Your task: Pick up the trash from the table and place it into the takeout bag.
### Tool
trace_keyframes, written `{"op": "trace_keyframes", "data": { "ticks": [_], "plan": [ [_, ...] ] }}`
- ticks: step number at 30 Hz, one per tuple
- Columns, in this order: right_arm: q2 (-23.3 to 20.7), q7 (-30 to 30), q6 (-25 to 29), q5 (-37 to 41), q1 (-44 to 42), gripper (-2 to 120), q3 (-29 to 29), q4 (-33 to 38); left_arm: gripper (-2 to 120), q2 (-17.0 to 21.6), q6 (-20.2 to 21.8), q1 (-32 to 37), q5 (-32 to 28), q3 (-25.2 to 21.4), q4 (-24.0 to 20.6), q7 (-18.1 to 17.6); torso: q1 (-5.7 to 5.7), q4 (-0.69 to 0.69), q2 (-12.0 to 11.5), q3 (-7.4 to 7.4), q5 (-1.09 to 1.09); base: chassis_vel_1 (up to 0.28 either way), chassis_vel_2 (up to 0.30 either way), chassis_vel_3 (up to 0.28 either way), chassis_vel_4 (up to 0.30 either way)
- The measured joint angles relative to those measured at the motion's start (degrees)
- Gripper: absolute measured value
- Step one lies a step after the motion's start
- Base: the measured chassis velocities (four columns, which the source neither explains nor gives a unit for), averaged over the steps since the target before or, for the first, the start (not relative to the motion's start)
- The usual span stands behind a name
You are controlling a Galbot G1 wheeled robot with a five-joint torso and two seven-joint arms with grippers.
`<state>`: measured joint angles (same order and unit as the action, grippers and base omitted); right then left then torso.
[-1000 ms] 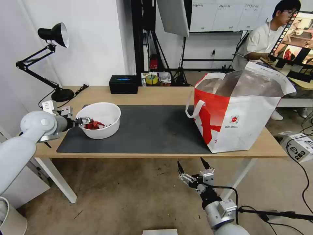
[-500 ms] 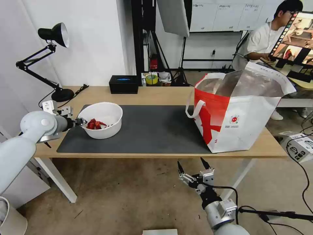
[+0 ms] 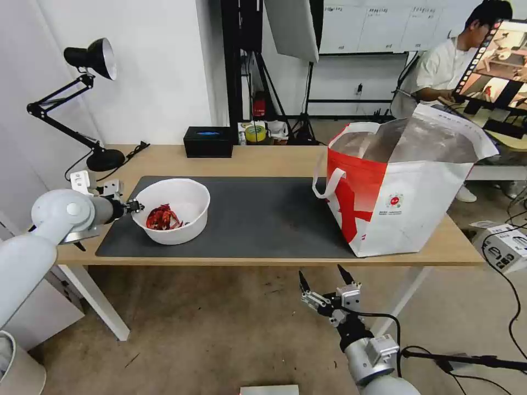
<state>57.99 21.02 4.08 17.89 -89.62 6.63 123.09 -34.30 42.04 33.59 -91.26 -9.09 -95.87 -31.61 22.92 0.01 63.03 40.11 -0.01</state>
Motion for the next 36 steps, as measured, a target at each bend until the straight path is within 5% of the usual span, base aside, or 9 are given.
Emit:
{"op": "trace_keyframes", "data": {
  "ticks": [8,18,27,36],
  "plan": [
    [0.0,0.0,0.0,0.0,0.0,100,0.0,0.0,0,-0.3,-0.9,-4.3,-3.2,1.0,-4.9,-1.8,0.00,-0.01,0.0,0.00,0.02,0.000,0.000,0.000,0.000],
    [0.0,0.0,0.0,0.0,0.0,100,0.0,0.0,0,-3.1,-2.3,-16.4,-7.1,8.1,-9.2,-5.5,0.00,-0.01,0.0,0.00,0.02,0.000,0.000,0.000,0.000],
    [0.0,0.0,0.0,0.0,0.0,100,0.0,0.0,0,-6.5,-3.0,-23.0,-9.6,12.9,-8.4,-6.8,0.00,-0.01,0.0,0.00,0.02,0.000,0.000,0.000,0.000],
    [0.0,0.0,0.0,0.0,0.0,100,0.0,0.0,0,-12.5,-3.2,-35.3,-11.6,20.5,-3.0,-7.7,0.00,-0.01,0.0,0.00,0.02,0.000,0.000,0.000,0.000]
  ]
}}
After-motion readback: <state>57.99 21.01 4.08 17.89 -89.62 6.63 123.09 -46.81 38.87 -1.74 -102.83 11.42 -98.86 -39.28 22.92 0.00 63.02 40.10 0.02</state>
